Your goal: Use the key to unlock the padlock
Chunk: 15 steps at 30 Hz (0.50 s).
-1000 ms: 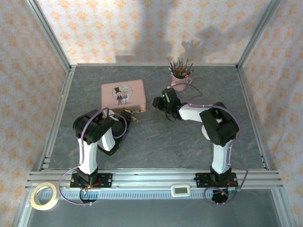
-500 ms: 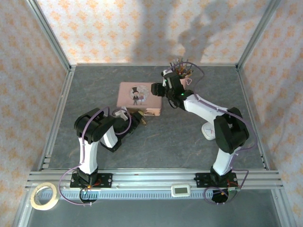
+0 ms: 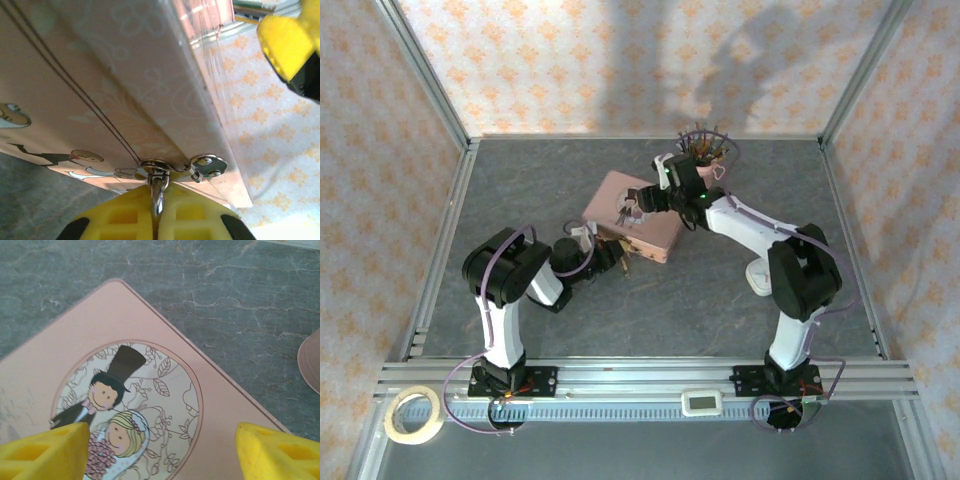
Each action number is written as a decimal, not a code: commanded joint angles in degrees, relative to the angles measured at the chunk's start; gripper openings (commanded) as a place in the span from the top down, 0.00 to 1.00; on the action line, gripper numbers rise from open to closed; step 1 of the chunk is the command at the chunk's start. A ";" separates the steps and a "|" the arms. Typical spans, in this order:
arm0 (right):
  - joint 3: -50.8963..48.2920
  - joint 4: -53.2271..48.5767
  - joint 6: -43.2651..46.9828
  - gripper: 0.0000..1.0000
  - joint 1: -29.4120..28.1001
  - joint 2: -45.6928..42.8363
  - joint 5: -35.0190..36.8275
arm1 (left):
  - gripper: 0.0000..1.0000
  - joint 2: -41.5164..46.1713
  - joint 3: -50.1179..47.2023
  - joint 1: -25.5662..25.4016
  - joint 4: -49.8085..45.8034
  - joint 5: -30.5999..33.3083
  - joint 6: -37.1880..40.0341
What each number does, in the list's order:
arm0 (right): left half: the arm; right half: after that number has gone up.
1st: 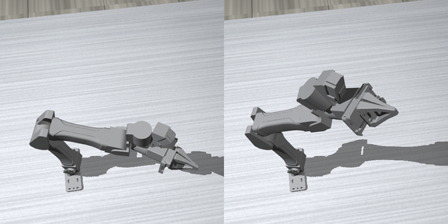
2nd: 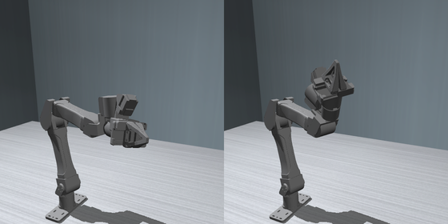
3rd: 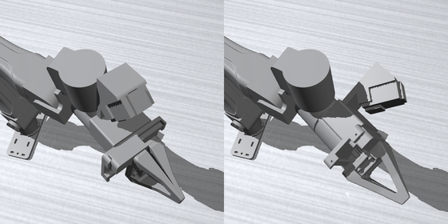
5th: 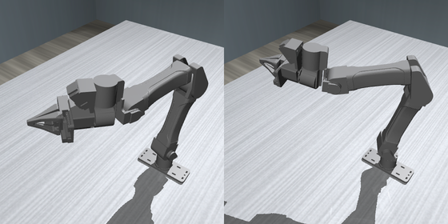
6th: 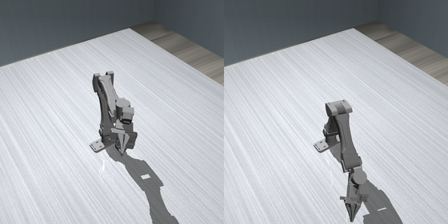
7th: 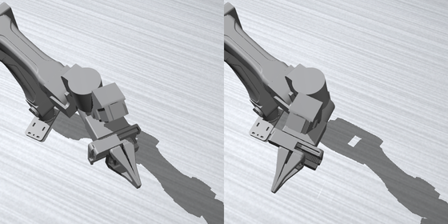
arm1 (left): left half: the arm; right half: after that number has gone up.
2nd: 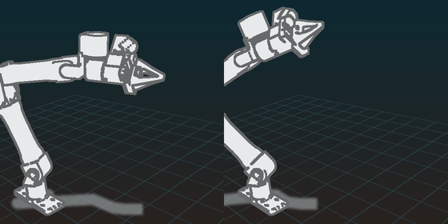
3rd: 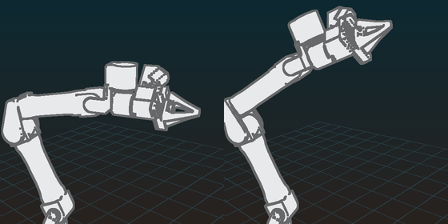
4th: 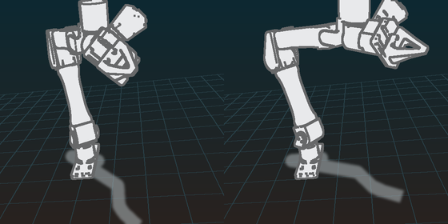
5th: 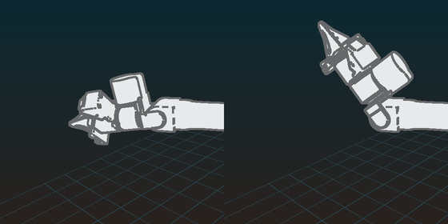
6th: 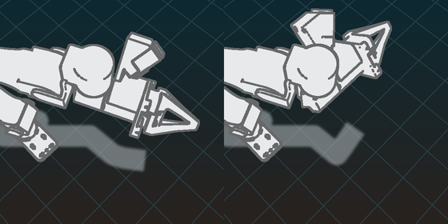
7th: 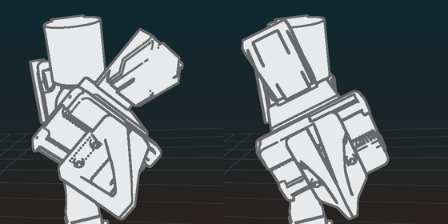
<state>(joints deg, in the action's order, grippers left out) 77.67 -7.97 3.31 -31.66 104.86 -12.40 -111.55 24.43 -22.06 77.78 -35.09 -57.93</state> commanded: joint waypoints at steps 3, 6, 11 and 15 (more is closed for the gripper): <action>1.59 -3.16 0.94 0.24 0.42 3.91 0.12 | 0.68 1.86 -0.19 0.42 -2.36 1.85 0.85; 1.01 -2.97 -0.51 0.24 0.46 4.95 -0.34 | 0.59 3.83 -0.98 0.41 -3.19 3.50 1.00; -0.03 -2.43 -1.68 0.24 0.41 5.33 -1.00 | 0.57 4.92 -2.64 0.44 -3.87 4.59 0.59; -0.26 -2.20 -1.91 0.24 0.46 5.32 -1.39 | 0.59 5.45 -4.52 0.47 -2.83 4.33 -0.31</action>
<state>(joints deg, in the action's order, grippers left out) 78.24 -8.56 2.70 -31.53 109.14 -12.60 -107.22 21.47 -21.69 74.28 -31.42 -58.11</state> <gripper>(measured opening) 0.758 0.414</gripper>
